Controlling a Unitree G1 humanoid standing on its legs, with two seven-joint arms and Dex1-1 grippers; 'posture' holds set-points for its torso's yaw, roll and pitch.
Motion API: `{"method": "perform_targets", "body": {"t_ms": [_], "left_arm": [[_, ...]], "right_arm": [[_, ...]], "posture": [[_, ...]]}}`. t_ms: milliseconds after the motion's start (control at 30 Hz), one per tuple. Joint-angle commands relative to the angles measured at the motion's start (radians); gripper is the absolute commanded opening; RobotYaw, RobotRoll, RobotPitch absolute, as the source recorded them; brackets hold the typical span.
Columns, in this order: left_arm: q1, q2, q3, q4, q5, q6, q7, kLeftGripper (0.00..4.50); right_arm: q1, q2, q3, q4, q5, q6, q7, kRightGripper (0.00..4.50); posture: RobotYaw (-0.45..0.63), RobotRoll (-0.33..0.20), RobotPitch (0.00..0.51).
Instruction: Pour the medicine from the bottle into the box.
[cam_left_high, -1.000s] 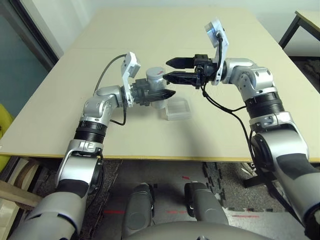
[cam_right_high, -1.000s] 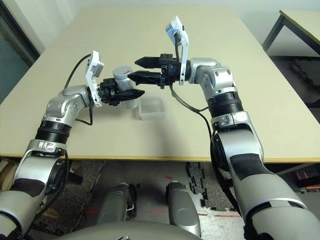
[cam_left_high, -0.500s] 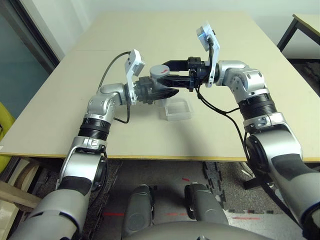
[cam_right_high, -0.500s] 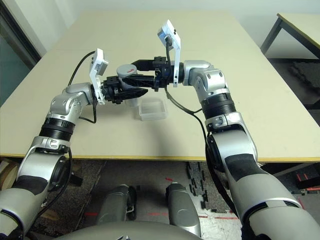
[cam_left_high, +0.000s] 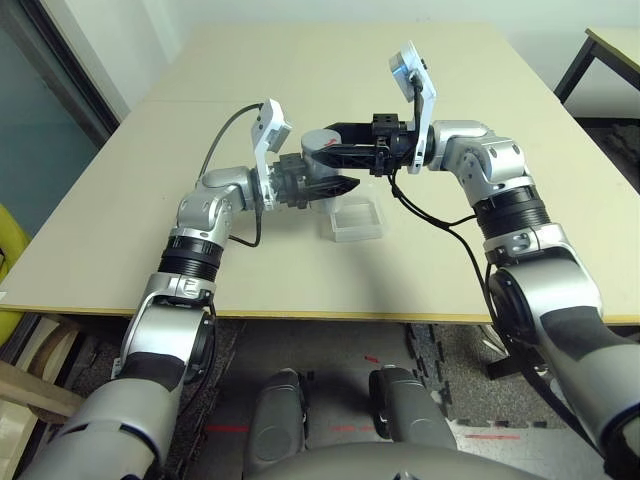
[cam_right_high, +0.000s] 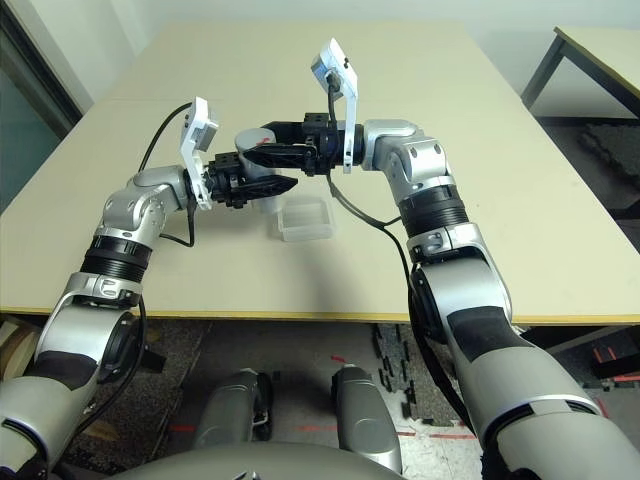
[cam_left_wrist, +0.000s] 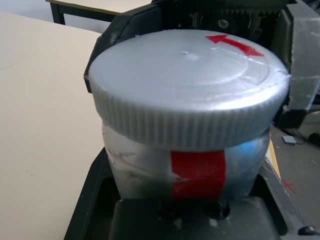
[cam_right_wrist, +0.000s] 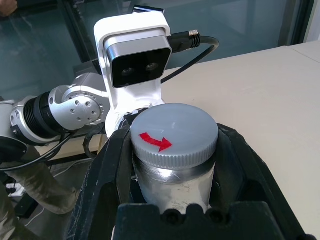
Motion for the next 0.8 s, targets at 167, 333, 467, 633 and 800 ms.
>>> {"method": "perform_targets", "body": {"t_ms": [167,333,467,633,800], "left_arm": [[0.009,0.006,-0.007,-0.020,-0.009,0.033,-0.042,2.66],[0.016,0.001,-0.010,-0.039,-0.013,0.056,-0.061,2.66],[0.026,0.000,-0.008,-0.058,-0.015,0.070,-0.067,2.66],[0.042,-0.001,-0.008,-0.093,-0.027,0.096,-0.068,2.66],[0.061,0.001,-0.011,-0.135,-0.044,0.125,-0.070,2.66]], "right_arm": [[-0.031,-0.005,0.019,0.024,0.022,-0.045,0.163,2.59],[-0.061,0.008,0.011,0.063,0.082,-0.074,0.343,2.59],[-0.081,0.010,0.038,0.092,0.127,-0.117,0.358,2.59],[-0.116,0.039,0.034,0.165,0.112,-0.174,0.358,2.59],[-0.148,0.060,-0.006,0.256,0.074,-0.201,0.358,4.28]], "posture": [[-0.17,0.000,0.064],[-0.17,0.000,0.067],[-0.16,0.000,0.070],[-0.15,0.000,0.073],[-0.15,0.000,0.076]]}}
